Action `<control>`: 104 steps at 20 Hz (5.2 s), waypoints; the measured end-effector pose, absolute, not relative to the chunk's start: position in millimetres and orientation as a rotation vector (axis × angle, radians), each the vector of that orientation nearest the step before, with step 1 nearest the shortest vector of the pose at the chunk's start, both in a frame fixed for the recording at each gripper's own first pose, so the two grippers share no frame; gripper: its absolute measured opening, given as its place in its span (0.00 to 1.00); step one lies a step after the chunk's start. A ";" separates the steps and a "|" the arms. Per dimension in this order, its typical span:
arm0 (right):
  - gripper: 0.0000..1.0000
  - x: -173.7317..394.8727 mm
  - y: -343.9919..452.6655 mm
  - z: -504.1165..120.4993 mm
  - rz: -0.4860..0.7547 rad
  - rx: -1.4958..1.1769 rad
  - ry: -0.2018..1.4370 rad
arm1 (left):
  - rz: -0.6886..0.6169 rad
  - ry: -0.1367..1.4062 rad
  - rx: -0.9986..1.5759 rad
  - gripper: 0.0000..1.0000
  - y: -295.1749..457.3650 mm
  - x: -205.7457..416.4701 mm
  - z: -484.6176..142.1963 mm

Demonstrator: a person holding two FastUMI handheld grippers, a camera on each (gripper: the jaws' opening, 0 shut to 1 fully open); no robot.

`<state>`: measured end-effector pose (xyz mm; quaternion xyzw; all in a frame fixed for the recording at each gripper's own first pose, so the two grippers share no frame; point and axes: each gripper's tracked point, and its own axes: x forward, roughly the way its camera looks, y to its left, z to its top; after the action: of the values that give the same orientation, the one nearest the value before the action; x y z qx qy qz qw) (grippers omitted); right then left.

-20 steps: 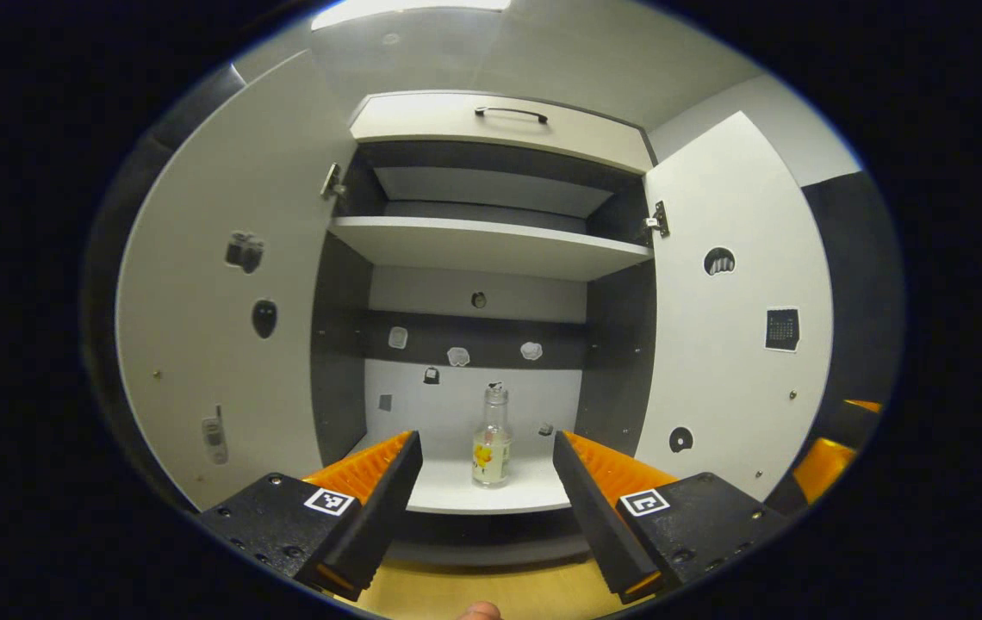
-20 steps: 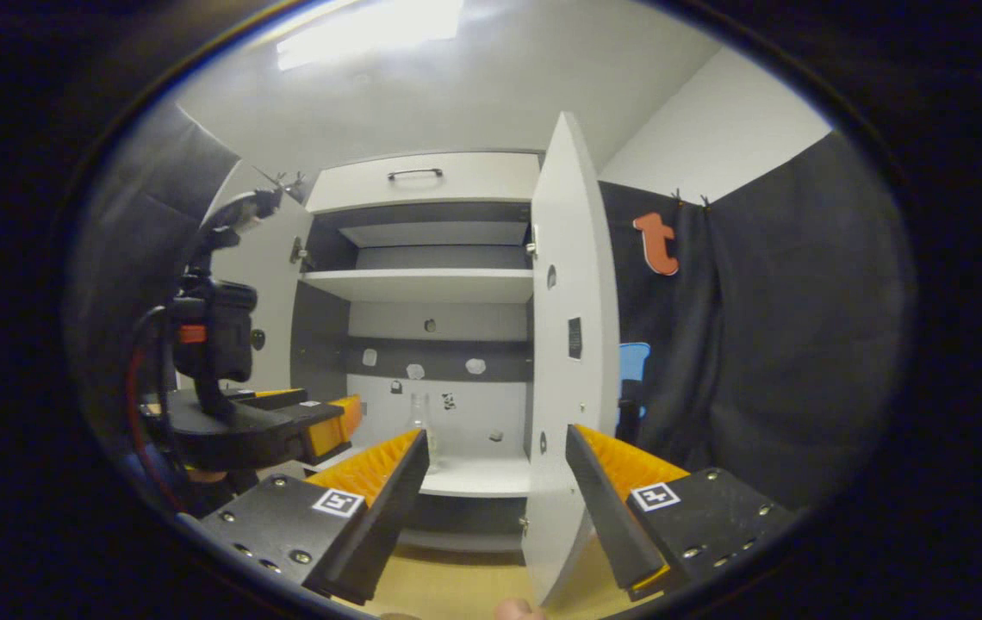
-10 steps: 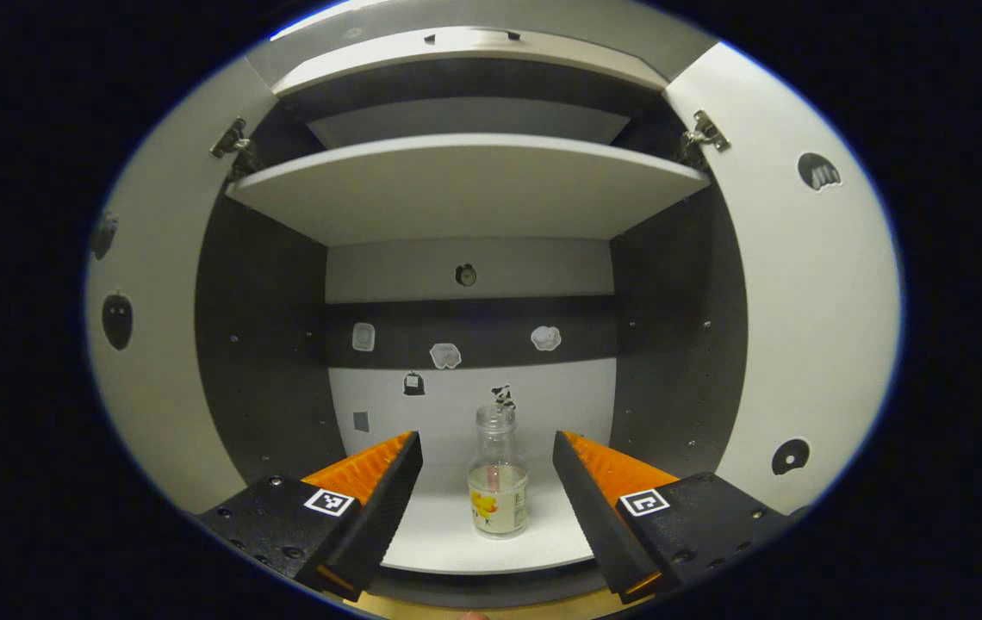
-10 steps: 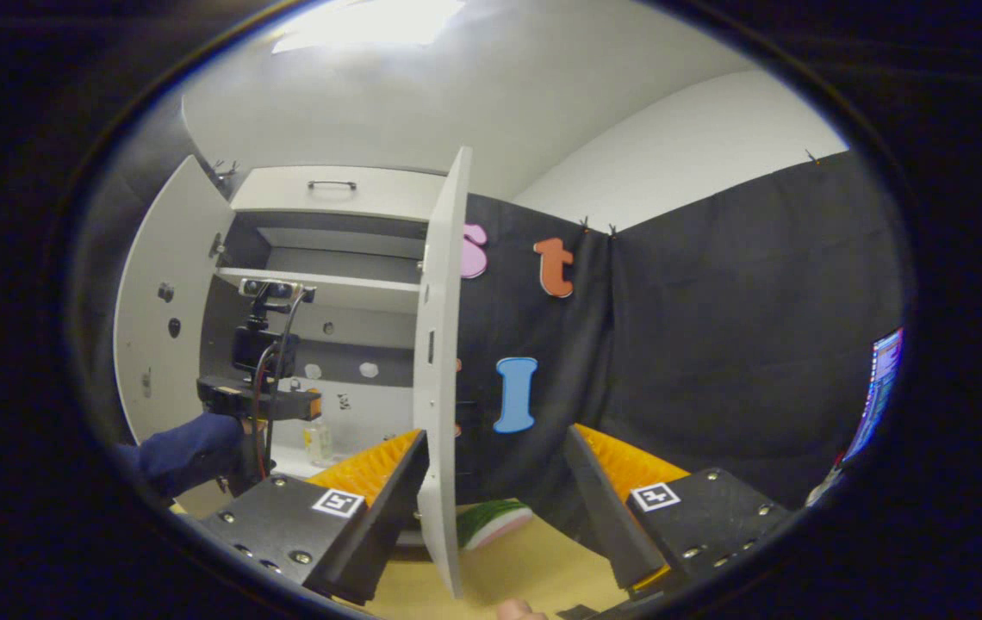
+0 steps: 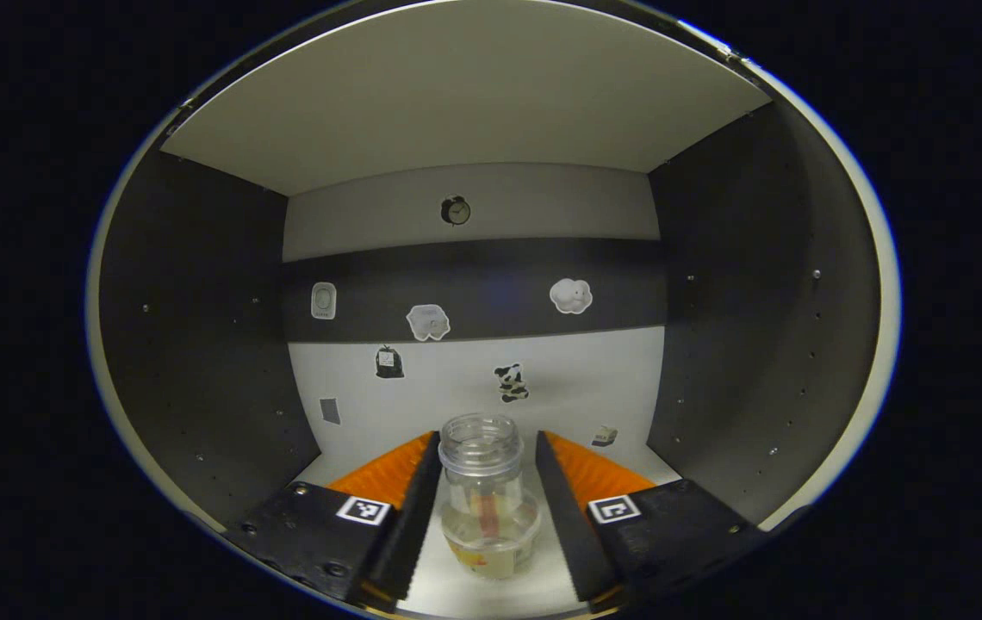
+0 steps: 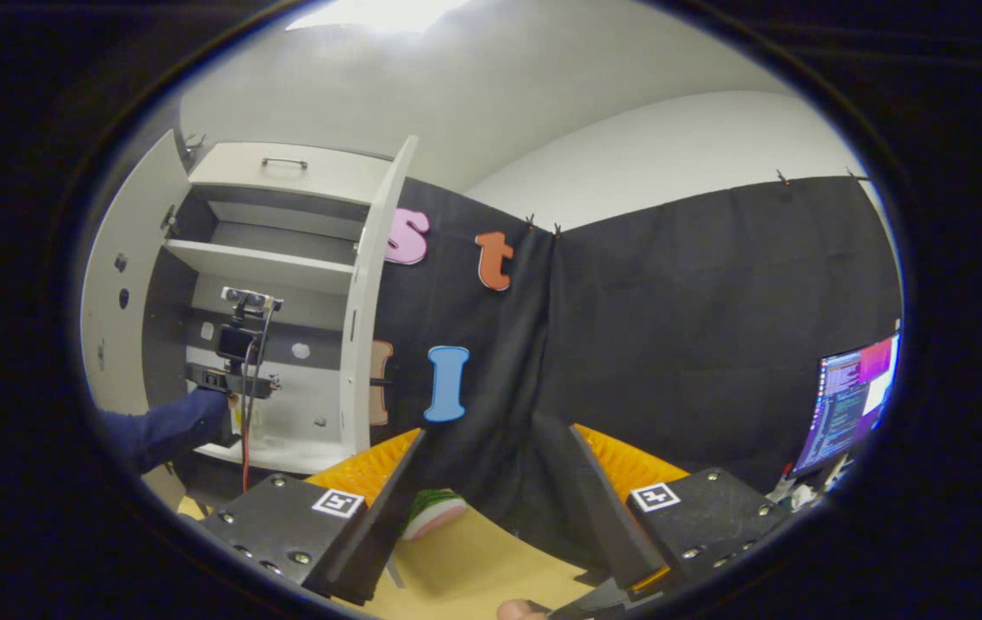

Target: Grasp the bottle in the cabinet with the left hand and place it on the coaster, then close the right door with the right hand and the left door with the left hand.

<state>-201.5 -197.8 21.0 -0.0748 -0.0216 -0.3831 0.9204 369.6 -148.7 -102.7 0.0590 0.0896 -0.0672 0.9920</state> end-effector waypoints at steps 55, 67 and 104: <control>0.92 -146.8 -258.6 80.2 -0.476 -0.297 -0.165 | -0.344 0.412 -0.016 0.52 -65.6 -26.9 -383.7; 0.95 -126.2 -241.6 45.8 -0.432 -0.241 -0.095 | -0.320 0.381 -0.045 0.88 -63.0 -40.9 -343.8; 0.92 -35.8 -197.2 -7.2 -0.291 -0.072 0.017 | 0.036 0.167 -0.065 0.96 35.0 -15.1 -72.2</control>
<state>-35.8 -197.2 -7.2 -0.0361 0.0085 -0.1448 0.9888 -15.1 35.0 -72.2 -0.0323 0.0835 0.0180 0.9958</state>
